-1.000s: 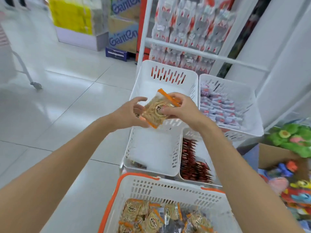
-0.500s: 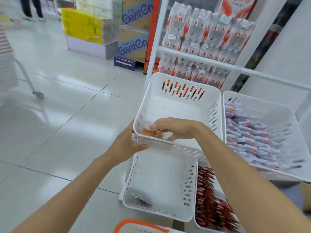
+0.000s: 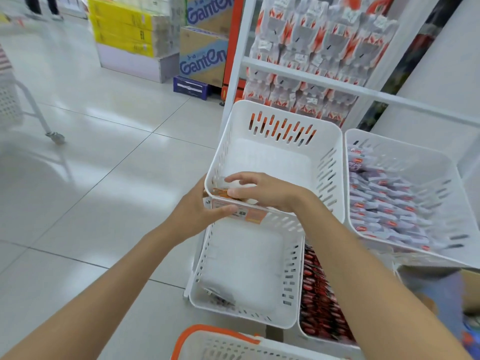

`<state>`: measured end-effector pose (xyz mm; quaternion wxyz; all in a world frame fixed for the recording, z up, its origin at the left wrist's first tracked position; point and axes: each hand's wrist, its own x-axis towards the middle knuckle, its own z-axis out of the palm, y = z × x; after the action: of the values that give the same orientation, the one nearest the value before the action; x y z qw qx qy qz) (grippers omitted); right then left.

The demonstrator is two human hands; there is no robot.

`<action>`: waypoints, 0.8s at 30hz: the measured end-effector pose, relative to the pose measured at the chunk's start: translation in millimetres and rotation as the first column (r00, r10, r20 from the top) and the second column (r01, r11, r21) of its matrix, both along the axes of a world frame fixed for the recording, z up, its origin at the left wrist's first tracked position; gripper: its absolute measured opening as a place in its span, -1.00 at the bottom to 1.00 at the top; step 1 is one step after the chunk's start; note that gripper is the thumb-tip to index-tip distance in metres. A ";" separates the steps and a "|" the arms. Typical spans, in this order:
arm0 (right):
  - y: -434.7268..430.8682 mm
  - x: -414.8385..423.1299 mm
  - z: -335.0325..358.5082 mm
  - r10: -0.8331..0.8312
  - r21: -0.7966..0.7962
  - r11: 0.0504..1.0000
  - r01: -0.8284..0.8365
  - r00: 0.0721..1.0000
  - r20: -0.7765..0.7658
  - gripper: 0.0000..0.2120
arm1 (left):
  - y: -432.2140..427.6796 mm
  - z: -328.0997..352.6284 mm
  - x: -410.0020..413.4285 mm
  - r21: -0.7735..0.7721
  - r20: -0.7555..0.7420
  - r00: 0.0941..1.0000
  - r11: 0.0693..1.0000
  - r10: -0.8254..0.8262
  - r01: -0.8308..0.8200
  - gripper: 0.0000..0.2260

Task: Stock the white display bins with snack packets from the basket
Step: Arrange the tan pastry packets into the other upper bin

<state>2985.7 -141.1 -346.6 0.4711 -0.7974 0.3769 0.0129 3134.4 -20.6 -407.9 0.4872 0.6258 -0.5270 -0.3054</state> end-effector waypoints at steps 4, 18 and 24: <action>18.8 -11.0 1.7 -0.168 -0.293 0.924 0.247 0.948 0.270 -0.68 | 9.9 12.1 -3.9 0.067 0.120 0.982 0.986 0.145 -0.154 -0.06; 222.7 -185.5 -145.7 -0.356 -0.166 0.915 0.367 0.930 0.093 -0.89 | 165.9 -90.9 -163.6 0.334 -0.060 0.996 0.942 0.066 -0.042 -0.68; 281.1 -264.9 -271.5 -0.088 -0.006 0.995 0.096 0.887 -0.453 -0.32 | 217.4 -156.5 -180.3 0.518 -0.188 0.981 0.853 0.046 0.060 -0.74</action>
<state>2720.8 140.1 -618.1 0.3770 -0.7499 0.5134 0.1787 2954.1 196.8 -564.4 0.3470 0.6997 -0.3769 -0.4979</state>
